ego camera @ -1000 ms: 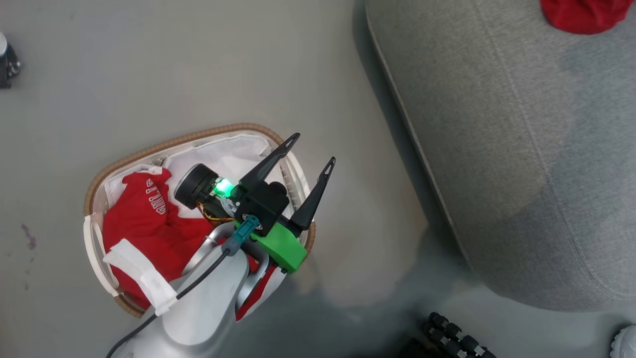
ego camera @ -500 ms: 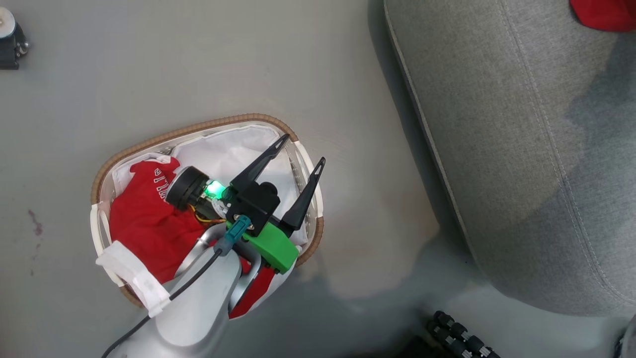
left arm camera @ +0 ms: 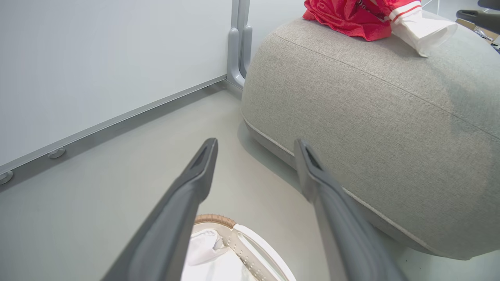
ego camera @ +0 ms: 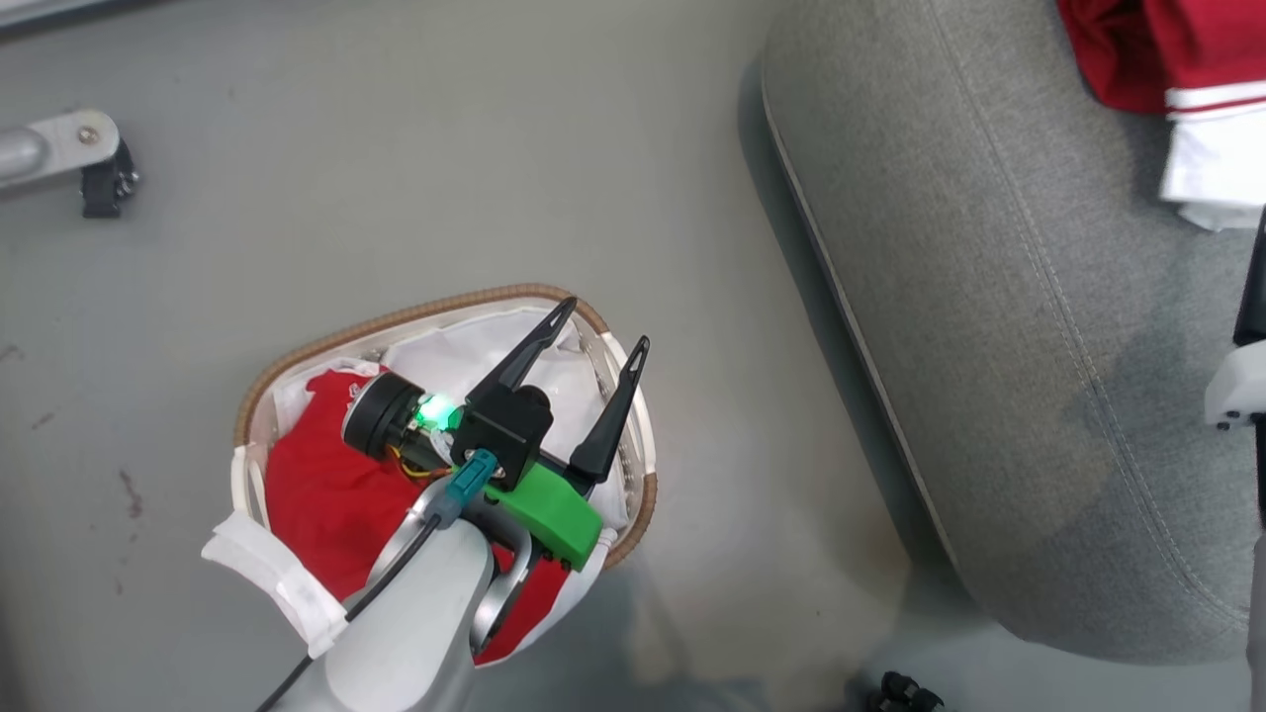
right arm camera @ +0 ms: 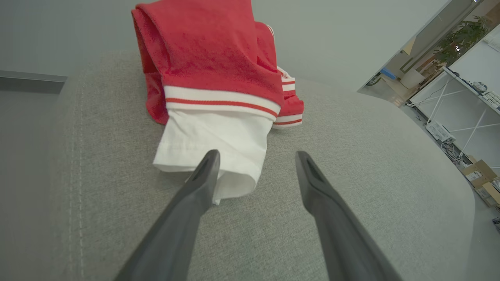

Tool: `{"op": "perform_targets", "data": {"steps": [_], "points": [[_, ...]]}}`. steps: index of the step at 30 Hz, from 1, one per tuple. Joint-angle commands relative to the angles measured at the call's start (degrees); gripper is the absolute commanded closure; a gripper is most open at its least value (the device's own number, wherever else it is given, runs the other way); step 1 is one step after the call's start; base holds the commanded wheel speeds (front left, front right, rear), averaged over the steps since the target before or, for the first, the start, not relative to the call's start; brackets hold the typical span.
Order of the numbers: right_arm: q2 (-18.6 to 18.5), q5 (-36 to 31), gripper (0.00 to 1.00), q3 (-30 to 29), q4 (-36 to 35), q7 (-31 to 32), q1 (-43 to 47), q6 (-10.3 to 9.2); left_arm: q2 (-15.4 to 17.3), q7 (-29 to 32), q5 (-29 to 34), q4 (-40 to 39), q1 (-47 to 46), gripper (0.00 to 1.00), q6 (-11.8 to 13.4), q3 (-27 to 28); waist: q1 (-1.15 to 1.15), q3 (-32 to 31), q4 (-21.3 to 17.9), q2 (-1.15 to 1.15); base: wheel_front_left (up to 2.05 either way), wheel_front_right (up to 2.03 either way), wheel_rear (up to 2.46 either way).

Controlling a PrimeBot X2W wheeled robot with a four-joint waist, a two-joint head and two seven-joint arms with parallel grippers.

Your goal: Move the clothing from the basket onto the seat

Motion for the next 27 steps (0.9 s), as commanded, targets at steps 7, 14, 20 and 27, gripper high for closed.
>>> {"op": "perform_targets", "data": {"steps": [7,14,20,27], "points": [[1.1,-0.4,0.0,3.5,-3.9,0.0,5.1,-0.08,-1.3,0.0,-0.9,-0.7,4.2,0.0,0.0,3.0,0.0,-8.7,3.0,0.0,0.0,0.0,0.0],[0.2,-0.3,0.0,6.9,-5.0,0.0,3.8,-0.08,-2.3,0.0,-1.6,-1.4,7.9,0.0,0.1,6.9,0.0,-14.7,5.8,0.0,0.0,0.0,0.0],[1.6,0.9,0.0,10.8,-5.3,0.0,3.2,-0.08,-2.8,0.0,-1.8,-2.5,11.4,0.0,0.6,12.0,0.0,-19.1,8.1,0.0,0.0,0.0,0.0],[5.0,4.2,0.0,15.5,-4.1,0.0,4.3,-0.08,-3.0,0.0,-2.1,-4.0,16.6,0.0,1.3,19.9,0.0,-23.2,10.2,0.0,0.0,0.0,0.0]]}}
